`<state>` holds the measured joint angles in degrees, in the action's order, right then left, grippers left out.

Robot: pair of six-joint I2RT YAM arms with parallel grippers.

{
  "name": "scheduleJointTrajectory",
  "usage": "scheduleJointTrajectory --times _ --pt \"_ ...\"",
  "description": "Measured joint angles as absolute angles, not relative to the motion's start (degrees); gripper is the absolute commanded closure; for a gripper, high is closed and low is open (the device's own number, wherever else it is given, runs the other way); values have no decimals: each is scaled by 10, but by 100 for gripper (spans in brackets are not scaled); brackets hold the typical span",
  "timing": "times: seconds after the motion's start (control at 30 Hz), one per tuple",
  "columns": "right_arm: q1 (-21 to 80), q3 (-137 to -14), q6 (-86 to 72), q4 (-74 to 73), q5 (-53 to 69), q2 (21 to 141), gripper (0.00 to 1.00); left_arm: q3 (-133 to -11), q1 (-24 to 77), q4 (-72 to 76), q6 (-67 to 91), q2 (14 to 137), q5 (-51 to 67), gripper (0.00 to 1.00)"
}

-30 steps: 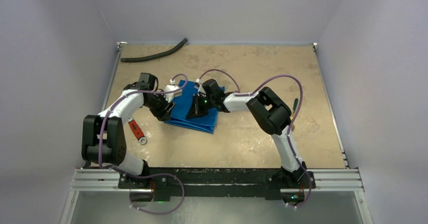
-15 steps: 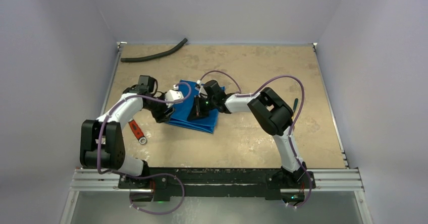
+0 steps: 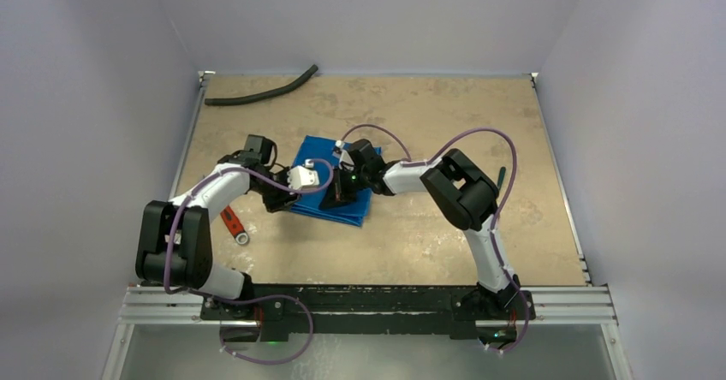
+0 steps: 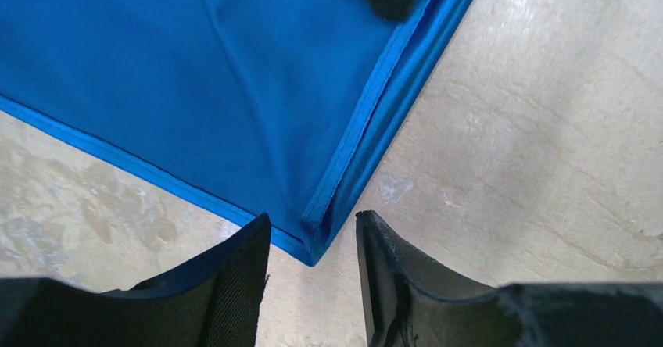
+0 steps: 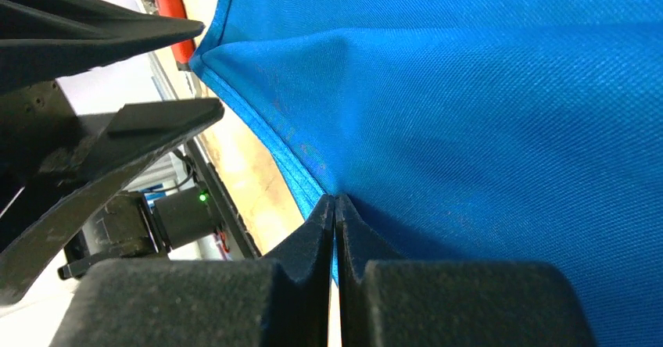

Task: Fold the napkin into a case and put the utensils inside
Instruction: Smooth out the upper triangle-folded napkin at the center of the board.

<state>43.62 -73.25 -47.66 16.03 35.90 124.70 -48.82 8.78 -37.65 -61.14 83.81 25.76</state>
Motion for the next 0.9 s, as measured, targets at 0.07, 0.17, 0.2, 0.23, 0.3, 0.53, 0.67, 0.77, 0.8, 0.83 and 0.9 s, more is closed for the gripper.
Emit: scheduleJointTrajectory --times 0.07,0.17,0.2,0.23,0.3,0.53,0.67,0.77,0.8,0.83,0.9 --pt "436 -728 -479 162 360 1245 96 -479 88 -371 -618 843 246 63" --pt "436 -724 -481 166 365 1244 96 -466 88 -369 -629 850 231 65" --pt "436 -722 -482 168 367 1244 96 -462 88 -368 -632 851 228 66" --pt "436 -718 -484 172 370 1244 96 -458 88 -368 -633 851 225 67" --pt "436 -712 -489 177 374 1242 94 -451 88 -364 -637 851 222 70" --pt "433 -707 -500 187 401 1240 91 -437 88 -338 -641 846 213 81" --pt "431 -708 -502 186 403 1228 91 -431 88 -328 -638 839 210 82" --pt "431 -729 -505 182 401 1225 90 -428 88 -324 -636 833 210 80" --pt "431 -738 -509 183 400 1225 91 -427 88 -324 -636 832 210 77" --pt "431 -750 -513 183 401 1225 91 -426 88 -324 -635 831 210 76" --pt "432 -775 -522 185 401 1229 91 -426 88 -324 -634 830 210 71"
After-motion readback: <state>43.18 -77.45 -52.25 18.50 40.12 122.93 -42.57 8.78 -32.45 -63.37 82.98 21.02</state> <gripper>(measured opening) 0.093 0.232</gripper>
